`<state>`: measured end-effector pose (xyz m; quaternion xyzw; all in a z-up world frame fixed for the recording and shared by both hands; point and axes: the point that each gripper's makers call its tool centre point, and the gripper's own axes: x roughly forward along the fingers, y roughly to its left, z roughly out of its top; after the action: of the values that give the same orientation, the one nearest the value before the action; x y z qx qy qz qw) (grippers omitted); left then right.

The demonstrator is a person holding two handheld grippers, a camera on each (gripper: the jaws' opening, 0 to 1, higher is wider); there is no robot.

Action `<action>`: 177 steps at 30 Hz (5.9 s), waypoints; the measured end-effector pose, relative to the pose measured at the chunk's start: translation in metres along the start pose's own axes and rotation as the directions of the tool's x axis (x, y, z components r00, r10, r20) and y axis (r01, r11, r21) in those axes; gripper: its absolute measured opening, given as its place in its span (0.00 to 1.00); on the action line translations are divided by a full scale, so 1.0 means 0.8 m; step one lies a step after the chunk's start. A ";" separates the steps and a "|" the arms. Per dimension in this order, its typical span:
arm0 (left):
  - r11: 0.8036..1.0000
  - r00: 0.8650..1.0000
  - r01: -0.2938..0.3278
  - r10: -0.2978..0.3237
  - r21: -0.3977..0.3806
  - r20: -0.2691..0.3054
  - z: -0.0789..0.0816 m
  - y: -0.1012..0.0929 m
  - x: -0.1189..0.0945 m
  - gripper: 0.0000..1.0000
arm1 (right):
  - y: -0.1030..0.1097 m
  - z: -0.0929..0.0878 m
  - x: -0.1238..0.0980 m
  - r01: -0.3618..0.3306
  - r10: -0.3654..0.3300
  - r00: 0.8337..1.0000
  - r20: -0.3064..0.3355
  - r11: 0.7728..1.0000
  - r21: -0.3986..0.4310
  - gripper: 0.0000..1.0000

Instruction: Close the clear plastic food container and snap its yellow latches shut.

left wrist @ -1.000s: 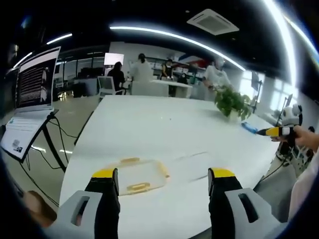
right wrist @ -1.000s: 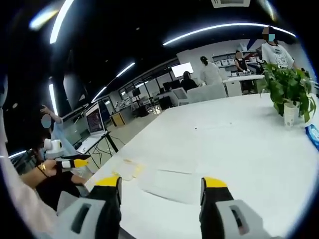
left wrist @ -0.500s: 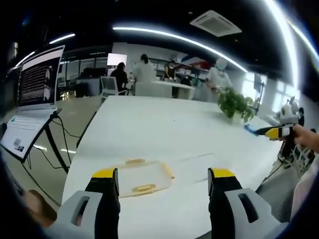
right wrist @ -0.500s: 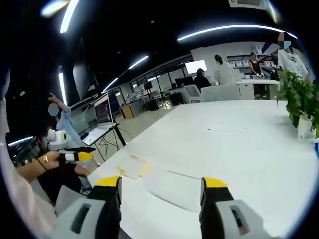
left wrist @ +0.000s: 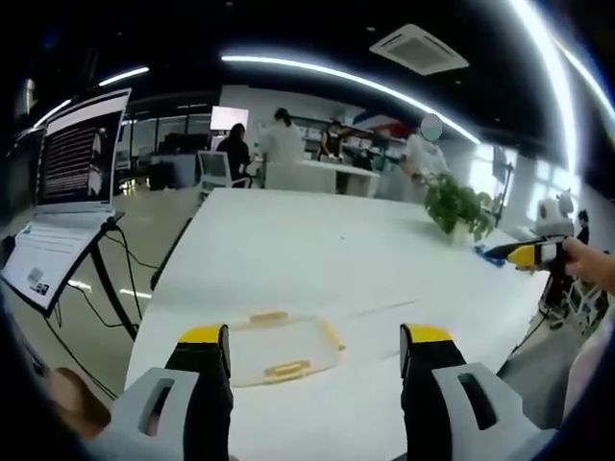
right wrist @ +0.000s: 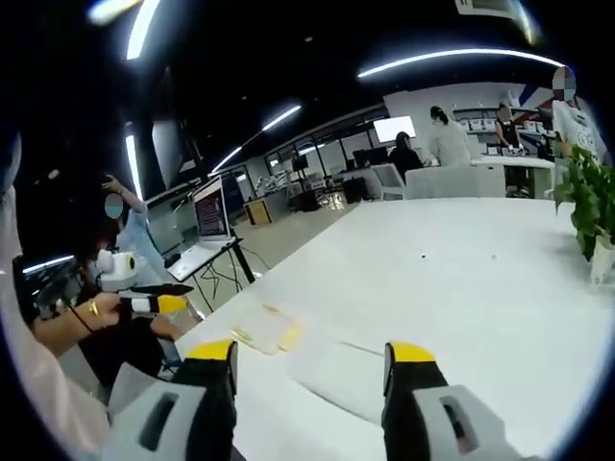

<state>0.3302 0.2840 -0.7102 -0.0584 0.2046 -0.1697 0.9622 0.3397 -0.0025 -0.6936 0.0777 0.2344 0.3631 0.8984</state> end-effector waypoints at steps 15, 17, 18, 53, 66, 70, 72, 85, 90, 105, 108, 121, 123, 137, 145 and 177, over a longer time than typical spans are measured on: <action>0.999 1.000 -0.007 0.008 -0.031 0.006 -0.002 0.018 0.000 0.71 | 0.005 0.003 0.022 -0.018 0.018 1.000 -0.022 1.000 -0.001 0.60; 1.000 1.000 -0.011 0.011 -0.029 0.004 -0.003 0.021 0.001 0.71 | 0.007 0.005 0.027 -0.025 0.025 0.999 -0.025 1.000 -0.003 0.60; 0.999 1.000 -0.012 0.012 -0.031 0.003 -0.003 0.023 0.001 0.71 | 0.008 0.005 0.029 -0.028 0.028 0.999 -0.027 1.000 -0.005 0.60; 0.999 0.998 0.005 -0.003 0.031 -0.059 -0.009 0.068 0.039 0.74 | 0.022 -0.006 0.099 -0.109 0.100 0.987 -0.126 0.992 -0.067 0.60; 0.999 0.996 0.014 -0.010 0.048 -0.083 -0.021 0.088 0.047 0.74 | 0.031 -0.020 0.123 -0.131 0.113 0.978 -0.178 0.987 -0.092 0.61; 0.997 0.994 0.028 -0.021 0.065 -0.105 -0.031 0.090 0.050 0.74 | 0.033 -0.022 0.135 -0.141 0.122 0.976 -0.183 0.985 -0.097 0.61; 0.997 0.993 0.031 -0.023 0.067 -0.113 -0.034 0.092 0.052 0.74 | 0.034 -0.021 0.141 -0.142 0.121 0.976 -0.179 0.984 -0.106 0.61; 0.990 0.986 0.054 -0.031 0.134 -0.165 -0.039 0.109 0.057 0.75 | 0.040 -0.030 0.165 -0.191 0.153 0.960 -0.236 0.970 -0.148 0.61; 0.974 0.974 0.103 -0.057 0.201 -0.221 -0.048 0.116 0.059 0.75 | 0.040 -0.038 0.174 -0.204 0.154 0.950 -0.272 0.965 -0.166 0.61; 0.945 0.941 0.198 -0.109 0.261 -0.319 -0.081 0.117 0.082 0.75 | 0.056 -0.058 0.202 -0.288 0.197 0.910 -0.365 0.934 -0.214 0.61; 0.933 0.931 0.220 -0.114 0.285 -0.346 -0.088 0.119 0.085 0.75 | 0.063 -0.061 0.211 -0.316 0.222 0.899 -0.377 0.926 -0.206 0.61; 0.919 0.911 0.246 -0.111 0.307 -0.398 -0.101 0.130 0.098 0.75 | 0.061 -0.070 0.236 -0.368 0.242 0.866 -0.437 0.901 -0.231 0.61; 0.919 0.906 0.259 -0.125 0.297 -0.403 -0.102 0.129 0.102 0.75 | 0.060 -0.075 0.239 -0.380 0.241 0.857 -0.455 0.893 -0.241 0.61; 0.848 0.851 0.386 -0.175 0.364 -0.495 -0.124 0.132 0.111 0.75 | 0.074 -0.096 0.264 -0.443 0.263 0.810 -0.524 0.860 -0.254 0.61; 0.821 0.818 0.432 -0.183 0.373 -0.545 -0.136 0.137 0.112 0.75 | 0.070 -0.105 0.278 -0.483 0.262 0.779 -0.570 0.830 -0.279 0.61; 0.759 0.730 0.536 -0.197 0.370 -0.654 -0.165 0.147 0.117 0.73 | 0.055 -0.154 0.321 -0.591 0.100 0.688 -0.719 0.653 -0.474 0.55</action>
<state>0.3918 0.3555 -0.8870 0.2260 0.4143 -0.4241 0.7729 0.4148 0.2022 -0.8816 -0.3354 0.3539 0.6015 0.6328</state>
